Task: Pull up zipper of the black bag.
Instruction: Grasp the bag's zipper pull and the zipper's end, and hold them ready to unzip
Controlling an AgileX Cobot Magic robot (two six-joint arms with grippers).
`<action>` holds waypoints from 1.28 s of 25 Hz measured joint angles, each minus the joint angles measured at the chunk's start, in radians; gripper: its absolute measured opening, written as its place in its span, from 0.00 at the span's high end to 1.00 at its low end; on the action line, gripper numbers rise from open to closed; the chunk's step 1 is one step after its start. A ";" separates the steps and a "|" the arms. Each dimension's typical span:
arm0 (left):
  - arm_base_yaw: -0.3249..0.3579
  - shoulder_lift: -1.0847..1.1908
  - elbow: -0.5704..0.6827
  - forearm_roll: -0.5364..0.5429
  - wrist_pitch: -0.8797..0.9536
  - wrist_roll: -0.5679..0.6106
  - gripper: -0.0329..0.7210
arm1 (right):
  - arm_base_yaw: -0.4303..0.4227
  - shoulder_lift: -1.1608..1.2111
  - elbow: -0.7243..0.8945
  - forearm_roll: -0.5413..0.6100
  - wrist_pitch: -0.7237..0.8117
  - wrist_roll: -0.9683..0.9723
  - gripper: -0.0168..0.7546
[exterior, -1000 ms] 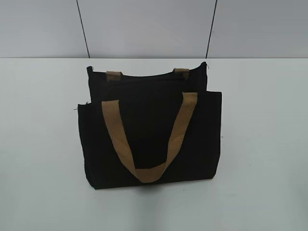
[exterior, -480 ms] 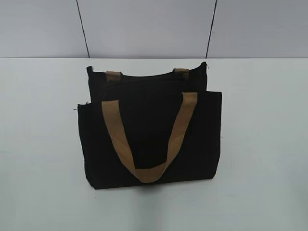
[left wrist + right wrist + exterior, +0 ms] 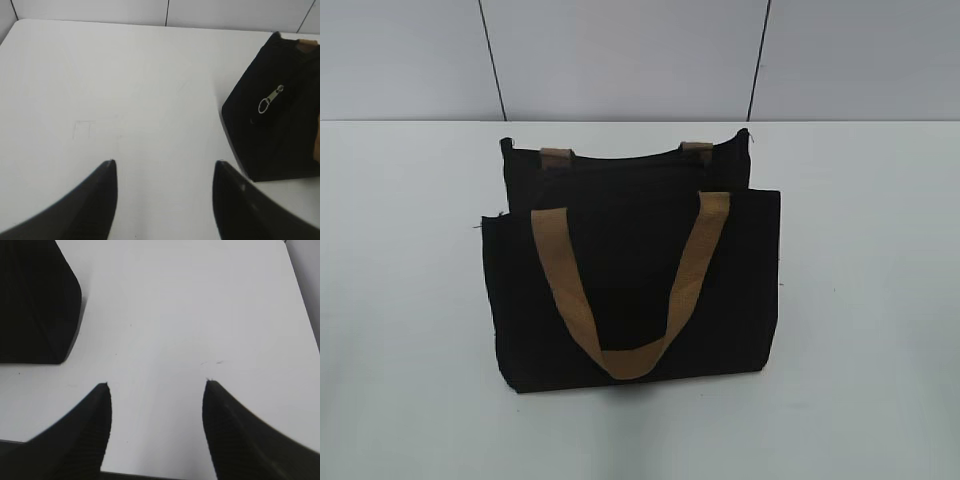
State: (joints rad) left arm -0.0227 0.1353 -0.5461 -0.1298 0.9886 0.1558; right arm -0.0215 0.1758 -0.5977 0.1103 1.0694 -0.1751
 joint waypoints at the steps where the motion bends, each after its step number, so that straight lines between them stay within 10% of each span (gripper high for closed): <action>1: 0.000 0.044 -0.001 -0.003 -0.019 0.029 0.39 | 0.000 0.036 -0.024 0.000 -0.002 0.000 0.39; 7: 0.000 0.328 -0.003 -0.220 -0.196 0.336 0.40 | 0.000 0.261 -0.148 0.013 -0.032 -0.022 0.39; 21: 0.000 1.059 -0.017 -0.962 -0.381 1.474 0.42 | 0.000 0.687 -0.369 0.250 -0.042 -0.321 0.39; 32: 0.000 1.479 -0.149 -1.121 -0.223 1.995 0.52 | 0.000 0.766 -0.445 0.261 -0.038 -0.358 0.39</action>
State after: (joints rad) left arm -0.0227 1.6146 -0.6954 -1.2506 0.7656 2.1508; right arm -0.0215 0.9419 -1.0430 0.3715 1.0310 -0.5330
